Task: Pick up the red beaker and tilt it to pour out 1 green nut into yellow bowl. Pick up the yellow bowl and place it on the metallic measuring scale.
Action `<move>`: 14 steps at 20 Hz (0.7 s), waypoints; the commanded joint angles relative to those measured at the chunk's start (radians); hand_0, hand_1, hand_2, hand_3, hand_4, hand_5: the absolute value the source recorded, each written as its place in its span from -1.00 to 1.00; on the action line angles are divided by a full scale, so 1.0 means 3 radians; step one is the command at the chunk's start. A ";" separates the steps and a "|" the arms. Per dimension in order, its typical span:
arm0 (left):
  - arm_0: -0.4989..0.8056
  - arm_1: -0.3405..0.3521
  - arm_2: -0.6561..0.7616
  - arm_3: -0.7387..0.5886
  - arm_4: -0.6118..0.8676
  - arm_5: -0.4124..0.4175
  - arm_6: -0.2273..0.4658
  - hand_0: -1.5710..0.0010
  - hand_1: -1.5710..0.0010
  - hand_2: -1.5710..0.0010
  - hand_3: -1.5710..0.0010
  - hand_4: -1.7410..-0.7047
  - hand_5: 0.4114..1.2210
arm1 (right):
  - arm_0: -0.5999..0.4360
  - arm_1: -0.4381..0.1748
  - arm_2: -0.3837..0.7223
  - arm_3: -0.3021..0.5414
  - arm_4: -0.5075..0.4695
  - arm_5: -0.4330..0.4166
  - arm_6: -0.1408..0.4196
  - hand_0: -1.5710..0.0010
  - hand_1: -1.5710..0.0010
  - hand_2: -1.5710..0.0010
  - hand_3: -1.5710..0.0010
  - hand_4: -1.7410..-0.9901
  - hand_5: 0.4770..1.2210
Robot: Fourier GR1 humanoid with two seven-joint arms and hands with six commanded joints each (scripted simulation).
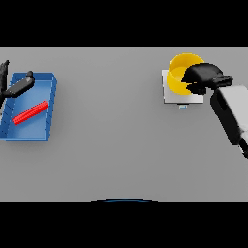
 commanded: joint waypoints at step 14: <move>-0.0075 -0.0038 -0.0025 0.0147 0.0001 -0.0047 -0.0037 1.00 1.00 1.00 1.00 0.80 -0.19 | -0.0163 0.0101 -0.0013 0.0386 -0.0082 0.0102 -0.0104 0.59 0.64 0.43 0.27 -0.08 -0.14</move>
